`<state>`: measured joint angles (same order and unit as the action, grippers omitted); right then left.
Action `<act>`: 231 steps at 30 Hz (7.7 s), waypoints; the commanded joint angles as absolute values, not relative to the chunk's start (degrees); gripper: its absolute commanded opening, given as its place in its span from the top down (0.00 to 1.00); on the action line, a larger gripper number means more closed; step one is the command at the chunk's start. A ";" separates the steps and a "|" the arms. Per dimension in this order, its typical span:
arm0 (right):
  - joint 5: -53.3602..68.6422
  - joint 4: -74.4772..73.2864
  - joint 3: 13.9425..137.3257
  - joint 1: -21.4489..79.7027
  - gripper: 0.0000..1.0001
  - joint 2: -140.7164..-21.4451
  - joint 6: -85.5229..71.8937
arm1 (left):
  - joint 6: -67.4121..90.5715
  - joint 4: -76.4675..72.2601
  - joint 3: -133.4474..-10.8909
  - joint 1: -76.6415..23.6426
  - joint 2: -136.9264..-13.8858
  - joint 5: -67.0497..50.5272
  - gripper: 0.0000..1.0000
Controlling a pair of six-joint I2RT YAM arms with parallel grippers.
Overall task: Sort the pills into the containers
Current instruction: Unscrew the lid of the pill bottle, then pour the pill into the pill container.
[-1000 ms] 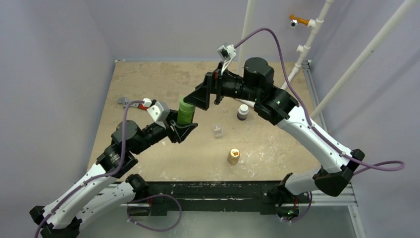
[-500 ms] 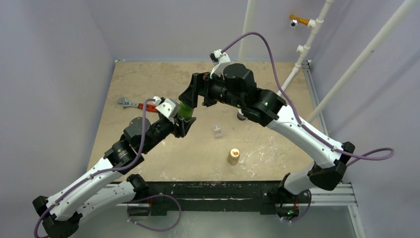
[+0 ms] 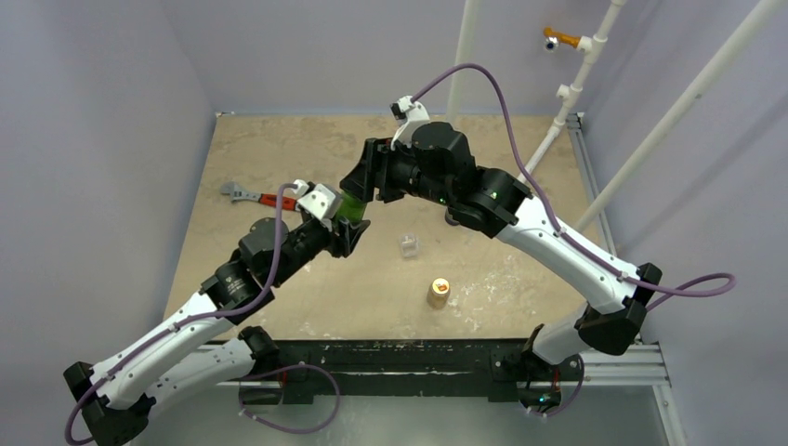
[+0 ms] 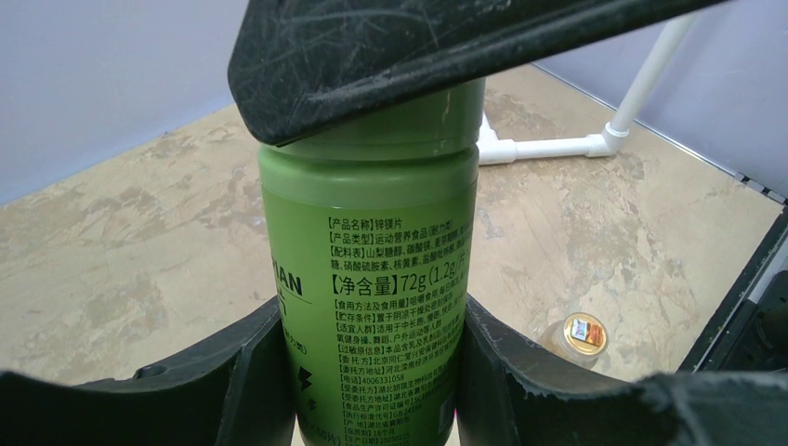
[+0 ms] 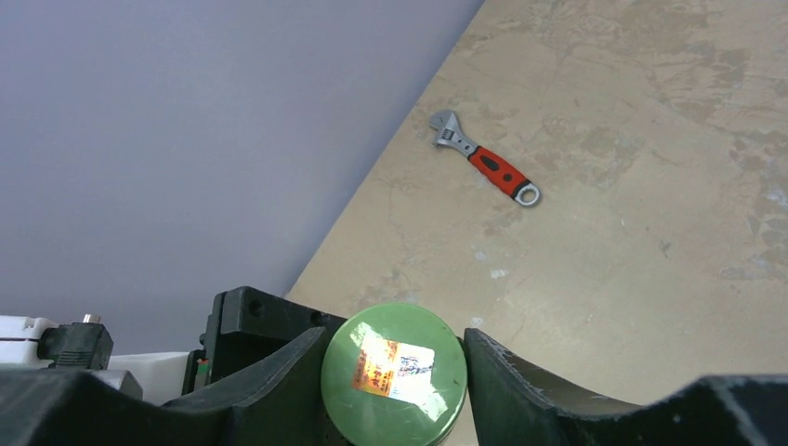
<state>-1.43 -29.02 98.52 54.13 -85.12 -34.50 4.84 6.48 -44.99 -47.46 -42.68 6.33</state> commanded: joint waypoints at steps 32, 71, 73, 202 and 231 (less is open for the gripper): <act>50.84 3.07 90.94 44.59 0.83 -76.54 -27.05 | 20.20 -5.99 -49.75 -46.23 -38.23 -37.82 1.00; 14.57 -19.09 94.45 44.41 0.02 -79.49 -34.63 | 4.36 6.29 -50.03 -46.34 -42.21 11.12 1.00; 10.99 -21.70 95.44 45.28 0.03 -80.82 -35.54 | 3.74 5.40 -49.72 -46.54 -42.97 12.84 1.00; 4.12 -24.72 67.03 37.26 0.33 -70.94 -36.64 | 16.51 -16.92 -25.18 -47.02 -41.05 -1.15 1.00; 24.72 -27.44 75.30 45.53 0.17 -78.99 -21.54 | 6.53 -29.88 -19.99 -47.88 -47.37 -11.65 1.00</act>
<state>20.80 -27.33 72.36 45.47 -78.24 -23.00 9.10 -23.09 -19.79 -47.18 -48.66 -10.70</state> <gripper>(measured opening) 0.836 0.514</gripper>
